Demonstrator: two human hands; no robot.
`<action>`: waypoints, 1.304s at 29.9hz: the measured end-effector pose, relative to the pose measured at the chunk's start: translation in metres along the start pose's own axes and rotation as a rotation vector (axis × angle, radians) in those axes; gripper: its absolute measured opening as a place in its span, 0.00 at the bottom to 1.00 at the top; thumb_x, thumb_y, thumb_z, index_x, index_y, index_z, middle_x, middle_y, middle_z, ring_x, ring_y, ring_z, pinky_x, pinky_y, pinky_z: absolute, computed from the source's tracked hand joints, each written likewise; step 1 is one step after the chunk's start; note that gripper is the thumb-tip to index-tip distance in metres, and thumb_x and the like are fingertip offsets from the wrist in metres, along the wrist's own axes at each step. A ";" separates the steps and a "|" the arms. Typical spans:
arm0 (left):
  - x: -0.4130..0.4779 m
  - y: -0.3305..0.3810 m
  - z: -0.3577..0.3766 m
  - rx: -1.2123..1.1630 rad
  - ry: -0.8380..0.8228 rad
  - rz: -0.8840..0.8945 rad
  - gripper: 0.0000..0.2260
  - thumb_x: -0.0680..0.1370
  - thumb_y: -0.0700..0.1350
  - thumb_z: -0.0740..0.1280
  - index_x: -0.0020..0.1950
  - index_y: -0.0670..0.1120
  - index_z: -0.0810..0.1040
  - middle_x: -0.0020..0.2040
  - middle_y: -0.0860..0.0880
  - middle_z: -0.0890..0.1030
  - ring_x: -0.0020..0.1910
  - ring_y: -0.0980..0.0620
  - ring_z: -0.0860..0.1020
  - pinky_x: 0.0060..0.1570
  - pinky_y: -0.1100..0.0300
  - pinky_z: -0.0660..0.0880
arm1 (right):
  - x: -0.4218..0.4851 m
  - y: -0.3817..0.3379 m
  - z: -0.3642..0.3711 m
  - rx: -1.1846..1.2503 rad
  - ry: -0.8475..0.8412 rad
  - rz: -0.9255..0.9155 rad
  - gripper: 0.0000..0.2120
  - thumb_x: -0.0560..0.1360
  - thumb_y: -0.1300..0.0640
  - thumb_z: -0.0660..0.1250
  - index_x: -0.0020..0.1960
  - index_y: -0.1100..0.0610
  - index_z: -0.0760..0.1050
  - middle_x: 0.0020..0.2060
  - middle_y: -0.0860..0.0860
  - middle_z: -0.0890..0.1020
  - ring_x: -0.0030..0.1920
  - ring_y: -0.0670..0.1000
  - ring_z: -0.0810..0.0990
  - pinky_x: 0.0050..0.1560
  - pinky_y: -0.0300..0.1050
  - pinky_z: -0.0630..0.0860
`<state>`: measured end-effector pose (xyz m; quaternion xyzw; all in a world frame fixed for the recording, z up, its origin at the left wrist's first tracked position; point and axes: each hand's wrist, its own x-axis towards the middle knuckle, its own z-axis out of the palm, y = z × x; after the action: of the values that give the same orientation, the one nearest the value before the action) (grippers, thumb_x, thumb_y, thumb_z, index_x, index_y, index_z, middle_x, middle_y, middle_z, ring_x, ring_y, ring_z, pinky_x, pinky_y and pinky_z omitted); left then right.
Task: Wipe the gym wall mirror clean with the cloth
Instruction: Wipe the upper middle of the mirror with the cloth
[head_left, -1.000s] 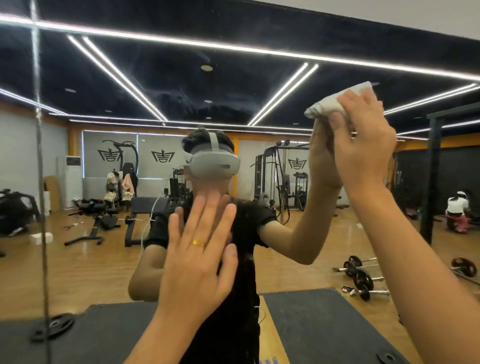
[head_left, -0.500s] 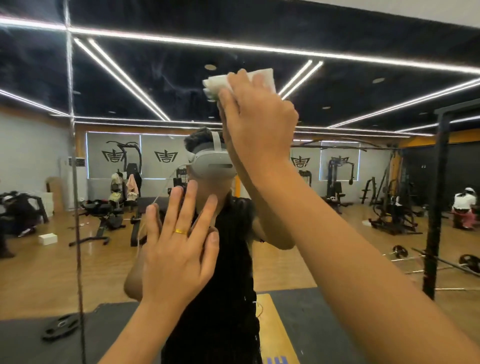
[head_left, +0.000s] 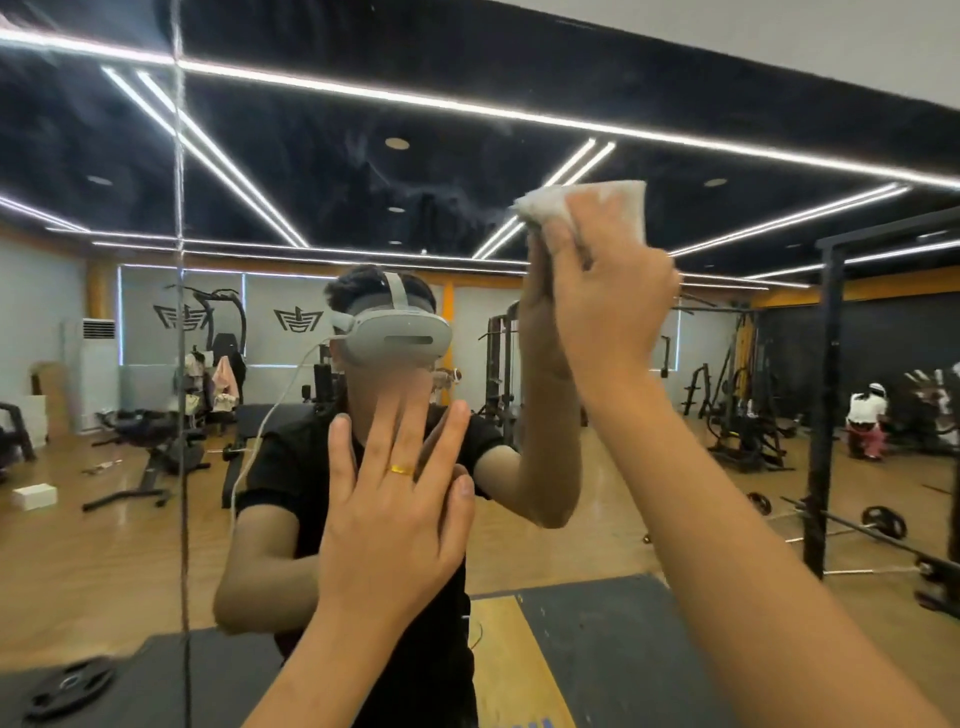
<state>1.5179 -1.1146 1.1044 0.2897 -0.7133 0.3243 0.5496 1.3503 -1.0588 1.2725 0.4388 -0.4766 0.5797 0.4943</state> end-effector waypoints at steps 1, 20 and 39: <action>0.000 0.000 0.000 -0.001 -0.004 0.003 0.27 0.83 0.52 0.57 0.82 0.48 0.64 0.84 0.43 0.55 0.83 0.42 0.52 0.80 0.38 0.45 | -0.008 -0.006 0.004 0.031 -0.018 -0.057 0.16 0.85 0.47 0.60 0.64 0.55 0.79 0.52 0.54 0.84 0.39 0.46 0.80 0.39 0.30 0.73; 0.131 0.063 -0.011 -0.295 0.042 0.029 0.24 0.84 0.44 0.59 0.81 0.46 0.64 0.80 0.43 0.63 0.79 0.43 0.58 0.73 0.33 0.66 | -0.030 0.077 -0.070 0.585 -0.132 0.109 0.18 0.82 0.64 0.58 0.68 0.56 0.79 0.55 0.48 0.84 0.52 0.36 0.80 0.53 0.35 0.78; 0.151 0.124 0.012 0.017 0.166 -0.143 0.18 0.84 0.47 0.63 0.74 0.47 0.71 0.74 0.35 0.68 0.70 0.36 0.68 0.59 0.46 0.80 | -0.219 0.139 -0.067 0.158 -0.241 -0.051 0.27 0.80 0.56 0.59 0.78 0.58 0.65 0.79 0.58 0.67 0.81 0.60 0.59 0.81 0.62 0.51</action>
<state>1.3815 -1.0554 1.2313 0.3167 -0.6403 0.3133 0.6258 1.2376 -1.0347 1.0307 0.5547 -0.4742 0.5457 0.4118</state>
